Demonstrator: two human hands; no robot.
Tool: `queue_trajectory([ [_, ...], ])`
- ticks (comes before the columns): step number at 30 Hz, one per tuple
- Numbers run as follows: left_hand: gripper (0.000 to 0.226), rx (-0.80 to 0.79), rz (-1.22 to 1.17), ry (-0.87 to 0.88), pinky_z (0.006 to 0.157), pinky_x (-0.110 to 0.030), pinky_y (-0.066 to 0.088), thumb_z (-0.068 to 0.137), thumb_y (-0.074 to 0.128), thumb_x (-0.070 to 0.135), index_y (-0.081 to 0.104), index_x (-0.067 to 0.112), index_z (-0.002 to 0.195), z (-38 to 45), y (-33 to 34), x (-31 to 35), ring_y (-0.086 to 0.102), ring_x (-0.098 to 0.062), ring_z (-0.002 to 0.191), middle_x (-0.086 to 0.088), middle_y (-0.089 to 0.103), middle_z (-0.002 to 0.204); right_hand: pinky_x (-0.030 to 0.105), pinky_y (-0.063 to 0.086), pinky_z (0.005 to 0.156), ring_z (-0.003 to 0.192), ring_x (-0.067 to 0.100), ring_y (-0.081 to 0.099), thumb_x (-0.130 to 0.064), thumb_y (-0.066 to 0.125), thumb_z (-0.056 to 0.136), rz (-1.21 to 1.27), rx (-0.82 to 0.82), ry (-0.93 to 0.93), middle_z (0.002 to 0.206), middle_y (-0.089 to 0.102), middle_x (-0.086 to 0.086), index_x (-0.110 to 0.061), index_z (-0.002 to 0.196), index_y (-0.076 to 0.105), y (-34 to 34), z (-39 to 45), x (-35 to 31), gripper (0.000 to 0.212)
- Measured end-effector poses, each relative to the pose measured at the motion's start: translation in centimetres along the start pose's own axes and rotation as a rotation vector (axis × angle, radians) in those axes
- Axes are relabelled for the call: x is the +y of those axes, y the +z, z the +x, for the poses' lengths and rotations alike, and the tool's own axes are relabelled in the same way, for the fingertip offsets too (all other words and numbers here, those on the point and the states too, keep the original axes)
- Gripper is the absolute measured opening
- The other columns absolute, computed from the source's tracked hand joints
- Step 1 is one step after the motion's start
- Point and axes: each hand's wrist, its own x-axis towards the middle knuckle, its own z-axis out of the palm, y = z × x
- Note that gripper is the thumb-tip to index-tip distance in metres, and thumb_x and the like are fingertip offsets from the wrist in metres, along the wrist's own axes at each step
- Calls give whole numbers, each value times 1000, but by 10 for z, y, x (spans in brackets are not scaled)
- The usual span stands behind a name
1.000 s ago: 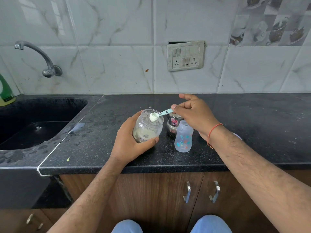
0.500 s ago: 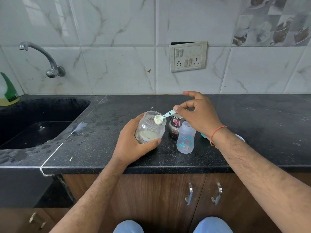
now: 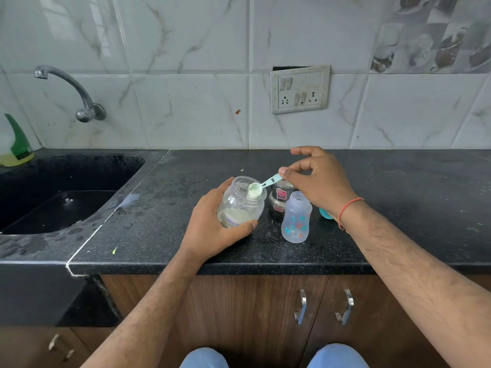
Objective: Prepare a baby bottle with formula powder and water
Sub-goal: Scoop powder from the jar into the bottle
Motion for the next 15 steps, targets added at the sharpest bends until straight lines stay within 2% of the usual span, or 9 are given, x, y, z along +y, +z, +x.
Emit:
queue_trajectory([
  [4,103,0,-7,-15,117,-49,53,70,93,59,49,42,162,0,1,-2,60,-7,141,24,66,146,41,52,108,121,6,62,-33,83,92,136,-37,70,132,64,-14,-32,80,83,2,0,-2,12],
  [10,101,-13,5,13,116,-49,54,70,94,58,50,43,160,2,0,-4,60,-8,140,24,66,145,36,52,103,117,4,63,-29,82,93,278,-54,110,128,66,-12,-33,78,81,-1,-2,-7,15],
  [12,102,-16,13,28,116,-50,53,69,95,58,51,43,160,2,0,-5,60,-9,141,24,65,145,31,48,104,121,3,60,-32,83,92,195,-47,35,131,64,-14,-31,81,83,0,-4,-8,11],
  [15,103,-2,40,68,117,-47,52,68,99,55,53,41,159,2,1,-5,58,-7,140,25,64,145,28,35,108,132,9,49,-39,81,91,-111,0,-245,136,63,-16,-29,81,84,8,-11,-12,15],
])
